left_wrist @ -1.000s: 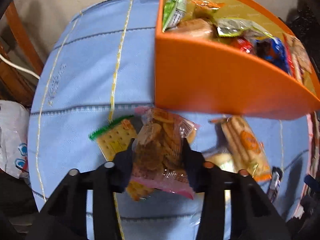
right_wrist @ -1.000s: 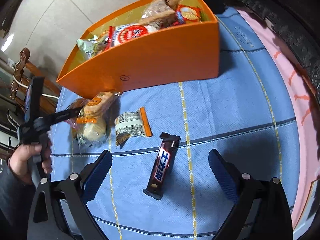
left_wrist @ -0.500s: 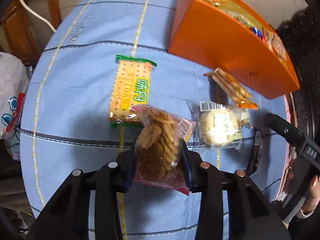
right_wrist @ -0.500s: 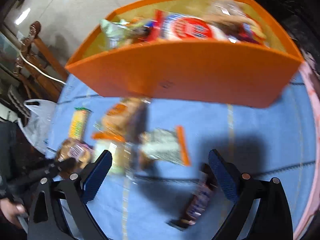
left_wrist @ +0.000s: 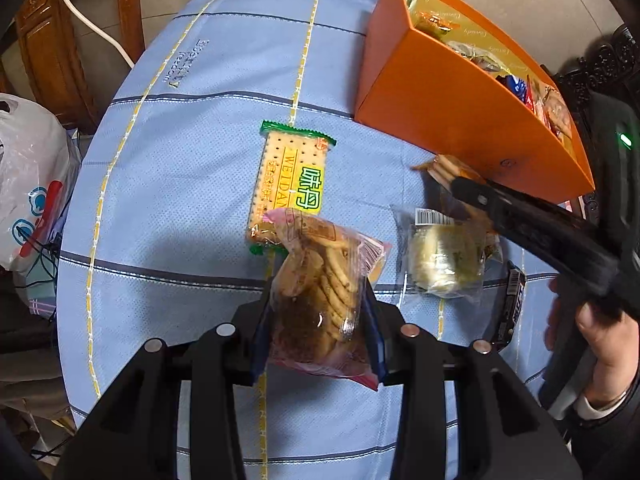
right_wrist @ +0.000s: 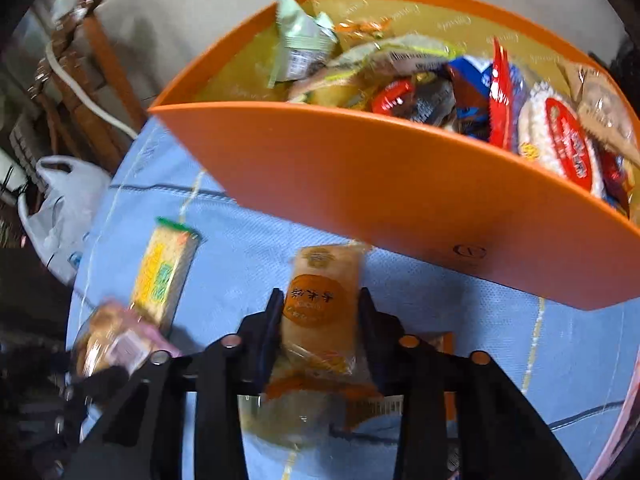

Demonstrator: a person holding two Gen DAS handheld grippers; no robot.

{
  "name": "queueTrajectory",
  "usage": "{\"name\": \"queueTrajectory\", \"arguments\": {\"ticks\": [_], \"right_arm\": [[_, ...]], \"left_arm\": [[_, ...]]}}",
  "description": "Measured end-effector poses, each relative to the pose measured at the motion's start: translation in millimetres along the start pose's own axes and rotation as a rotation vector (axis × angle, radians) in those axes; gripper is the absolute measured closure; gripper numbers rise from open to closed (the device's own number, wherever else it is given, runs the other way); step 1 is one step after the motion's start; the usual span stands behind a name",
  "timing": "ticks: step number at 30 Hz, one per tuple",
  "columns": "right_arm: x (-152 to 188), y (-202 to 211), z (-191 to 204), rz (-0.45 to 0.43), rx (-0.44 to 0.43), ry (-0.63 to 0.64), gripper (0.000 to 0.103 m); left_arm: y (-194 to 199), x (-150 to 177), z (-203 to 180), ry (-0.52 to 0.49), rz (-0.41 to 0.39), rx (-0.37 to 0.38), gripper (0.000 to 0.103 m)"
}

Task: Organize snacks
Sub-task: 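Grasp pink cookie bag with left tool while right tool grasps clear cake packet, then release cookie bag with left tool while right tool releases cake packet into box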

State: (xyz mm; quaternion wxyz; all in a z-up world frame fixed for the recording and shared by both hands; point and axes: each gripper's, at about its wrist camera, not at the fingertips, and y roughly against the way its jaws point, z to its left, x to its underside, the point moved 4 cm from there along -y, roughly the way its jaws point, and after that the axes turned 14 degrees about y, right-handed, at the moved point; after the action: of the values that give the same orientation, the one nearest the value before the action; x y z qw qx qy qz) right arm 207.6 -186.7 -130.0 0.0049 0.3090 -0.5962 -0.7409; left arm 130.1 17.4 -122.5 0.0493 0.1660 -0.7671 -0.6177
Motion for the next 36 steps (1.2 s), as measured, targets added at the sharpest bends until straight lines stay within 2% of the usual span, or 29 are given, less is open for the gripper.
{"name": "queueTrajectory", "arguments": {"ticks": [7, 12, 17, 21, 23, 30, 31, 32, 33, 35, 36], "right_arm": [[28.4, 69.9, -24.5, -0.111, -0.031, -0.043, 0.068], [39.6, 114.2, -48.3, -0.186, 0.003, -0.071, 0.068], [21.7, 161.4, -82.8, -0.296, 0.068, -0.092, 0.068], [-2.9, 179.5, -104.6, -0.351, 0.114, -0.102, 0.068], [-14.9, 183.2, -111.7, -0.365, 0.129, -0.099, 0.068], [-61.2, 168.7, -137.4, -0.394, 0.167, -0.121, 0.066], [-66.8, 162.9, -141.7, -0.393, 0.206, -0.135, 0.062], [-68.0, 158.6, -143.1, -0.384, 0.235, -0.146, 0.037], [-67.0, 158.1, -143.0, -0.392, 0.268, -0.166, 0.023], [-58.1, 162.4, -139.9, -0.435, 0.283, -0.173, 0.019], [-52.7, 161.1, -137.9, -0.429, 0.272, -0.166, 0.019]], "left_arm": [[14.6, -3.7, -13.8, -0.033, -0.031, 0.036, 0.065], [40.9, -13.7, -45.2, -0.093, -0.077, 0.088, 0.065], [77.6, -40.3, -94.6, -0.171, -0.169, 0.157, 0.065], [97.1, -66.8, -132.5, -0.201, -0.23, 0.2, 0.065], [101.2, -81.9, -151.1, -0.219, -0.257, 0.204, 0.065], [90.9, -128.1, -199.2, -0.219, -0.275, 0.221, 0.063], [87.4, -132.2, -202.0, -0.197, -0.276, 0.212, 0.052], [83.0, -138.6, -204.3, -0.155, -0.289, 0.191, 0.036], [80.8, -141.9, -204.4, -0.138, -0.299, 0.173, 0.004], [79.3, -139.6, -202.1, -0.147, -0.317, 0.146, 0.005], [78.3, -135.4, -199.0, -0.161, -0.311, 0.159, 0.005]]}}
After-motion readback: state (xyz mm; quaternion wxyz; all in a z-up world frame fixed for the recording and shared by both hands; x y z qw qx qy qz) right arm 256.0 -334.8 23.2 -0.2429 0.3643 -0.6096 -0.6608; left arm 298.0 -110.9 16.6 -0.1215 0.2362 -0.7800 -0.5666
